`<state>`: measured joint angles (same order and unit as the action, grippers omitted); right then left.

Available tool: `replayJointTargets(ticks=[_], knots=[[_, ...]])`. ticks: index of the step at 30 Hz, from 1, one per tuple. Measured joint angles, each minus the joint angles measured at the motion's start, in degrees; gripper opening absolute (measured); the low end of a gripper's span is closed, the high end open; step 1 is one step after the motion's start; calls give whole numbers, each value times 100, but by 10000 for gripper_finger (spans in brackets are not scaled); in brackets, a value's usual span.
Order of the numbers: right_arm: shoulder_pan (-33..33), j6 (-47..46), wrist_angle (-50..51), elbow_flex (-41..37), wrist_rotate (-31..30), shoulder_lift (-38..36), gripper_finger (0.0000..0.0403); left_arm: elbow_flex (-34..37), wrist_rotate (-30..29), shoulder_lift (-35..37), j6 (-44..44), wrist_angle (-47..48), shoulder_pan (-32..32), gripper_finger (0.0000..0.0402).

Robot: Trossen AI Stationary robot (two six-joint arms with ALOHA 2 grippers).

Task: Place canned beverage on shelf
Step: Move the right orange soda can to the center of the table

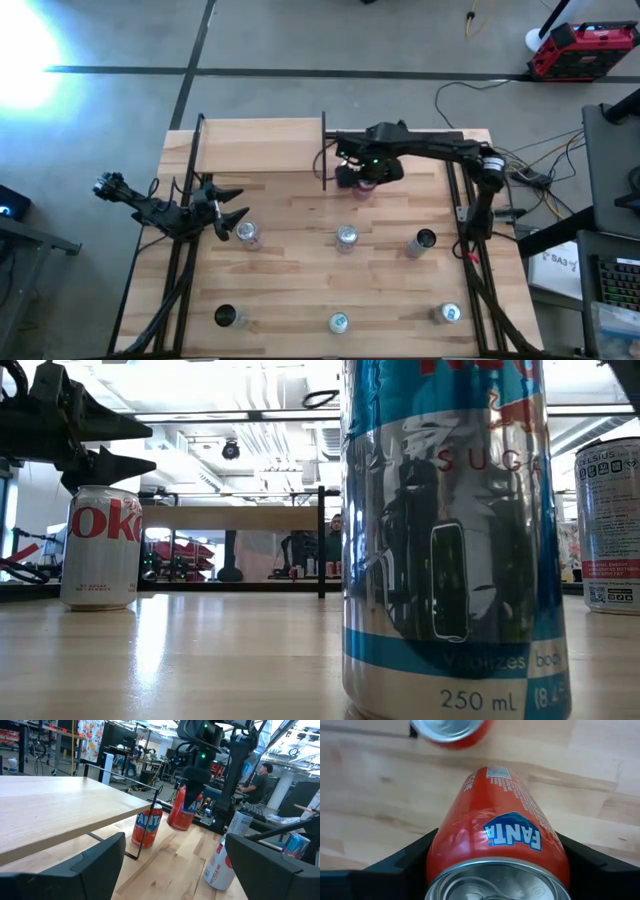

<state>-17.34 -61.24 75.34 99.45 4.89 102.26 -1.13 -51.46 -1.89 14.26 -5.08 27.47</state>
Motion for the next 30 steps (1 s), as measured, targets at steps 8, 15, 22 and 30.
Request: replayJointTargets(ticks=[8,15,22,30], knots=[[408,419,547,1237,-2,829,289,0,0,1,0,2,2,327],[608,615,878,2038,2,1329,289,0,0,1,0,2,1,327],[797,748,641,2413,-3,1653,289,0,0,2,0,1,2,327],[959,1016,577,2913,111,2344,289,0,0,2,0,1,2,327]])
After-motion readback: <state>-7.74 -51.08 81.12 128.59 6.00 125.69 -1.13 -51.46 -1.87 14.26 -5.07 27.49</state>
